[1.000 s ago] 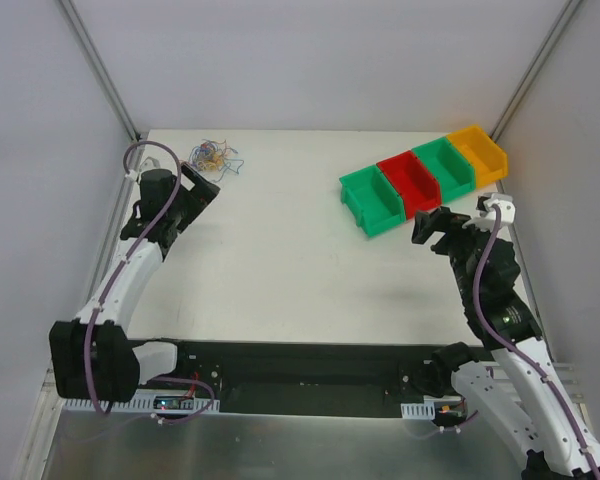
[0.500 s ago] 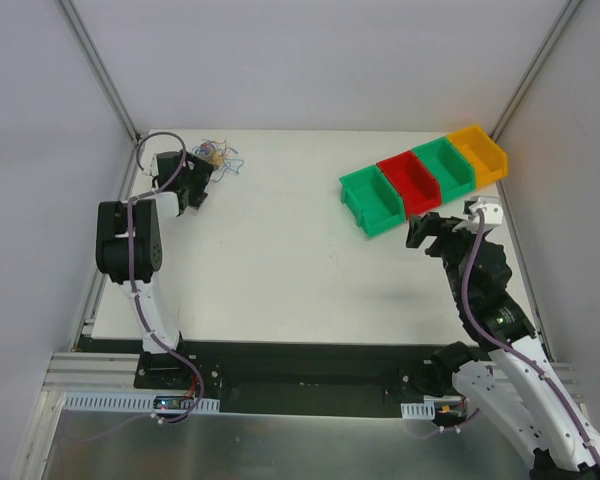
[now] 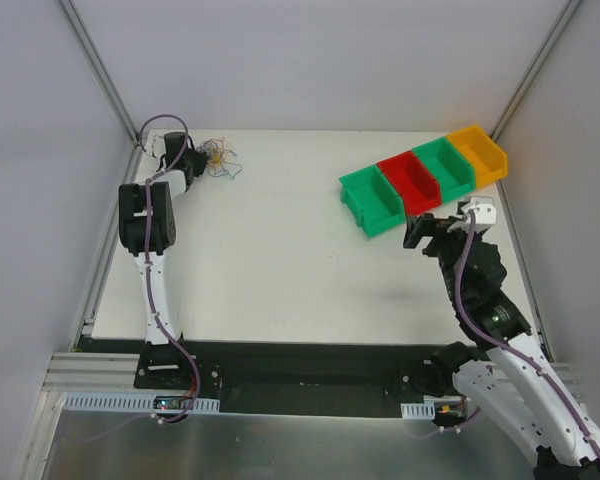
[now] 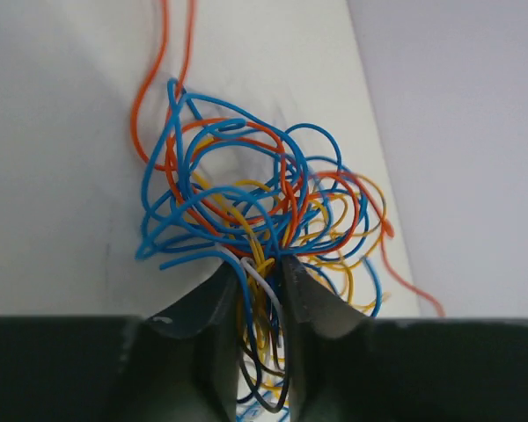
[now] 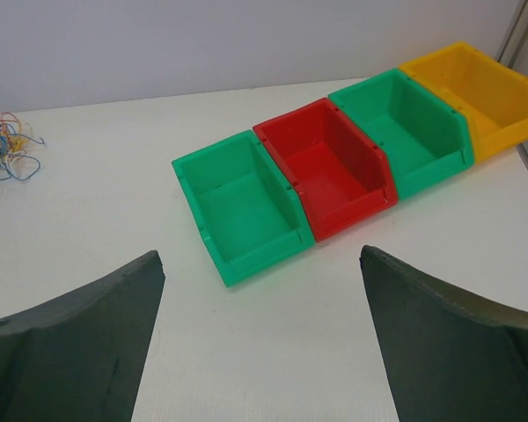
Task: Untangle the cables
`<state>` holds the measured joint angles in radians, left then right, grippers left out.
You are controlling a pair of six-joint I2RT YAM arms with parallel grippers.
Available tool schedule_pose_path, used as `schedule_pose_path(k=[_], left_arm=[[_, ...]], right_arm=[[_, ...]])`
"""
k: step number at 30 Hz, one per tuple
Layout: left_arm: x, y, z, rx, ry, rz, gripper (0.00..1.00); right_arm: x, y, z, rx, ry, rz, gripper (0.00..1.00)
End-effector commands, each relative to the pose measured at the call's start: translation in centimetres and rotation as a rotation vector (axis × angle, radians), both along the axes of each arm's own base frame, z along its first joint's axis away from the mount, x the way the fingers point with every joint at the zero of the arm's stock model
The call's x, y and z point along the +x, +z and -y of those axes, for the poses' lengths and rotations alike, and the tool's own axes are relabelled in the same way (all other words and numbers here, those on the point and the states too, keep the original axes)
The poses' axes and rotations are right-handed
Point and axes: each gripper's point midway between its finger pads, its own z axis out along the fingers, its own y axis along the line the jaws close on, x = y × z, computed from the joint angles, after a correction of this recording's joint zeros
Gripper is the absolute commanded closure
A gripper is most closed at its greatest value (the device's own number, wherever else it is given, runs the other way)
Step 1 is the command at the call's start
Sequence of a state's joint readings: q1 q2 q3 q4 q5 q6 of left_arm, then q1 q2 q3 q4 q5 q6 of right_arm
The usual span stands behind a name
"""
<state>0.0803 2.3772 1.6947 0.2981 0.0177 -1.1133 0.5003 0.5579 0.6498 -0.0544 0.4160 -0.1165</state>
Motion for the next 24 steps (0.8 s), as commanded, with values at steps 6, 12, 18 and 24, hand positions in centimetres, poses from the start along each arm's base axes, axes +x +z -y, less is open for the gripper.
schedule_pose_path(k=[6,12,18,24], left_arm=[[-6.7,2.2,3.0,0.072,-0.191,-0.071,1.0],[-17.7,5.4,11.3,0.006,-0.415,-0.057,1.0],[-28.9,6.3,18.4,0.045,-0.627,-0.031,1.0],[-36.8,5.3,23.2,0.052,-0.835,-0.021,0.71]], right_arm=[[2.4,-1.2,-2.6,-0.063,0.074,-0.092,0.04],[4.1,-4.1,-7.2,-0.098,0.256,-0.254,0.04],[4.9,-6.5,-12.8,-0.043,0.404,-0.349,0.04],[3.2,-7.9,-18.2,0.057,0.517,-0.413,0.01]])
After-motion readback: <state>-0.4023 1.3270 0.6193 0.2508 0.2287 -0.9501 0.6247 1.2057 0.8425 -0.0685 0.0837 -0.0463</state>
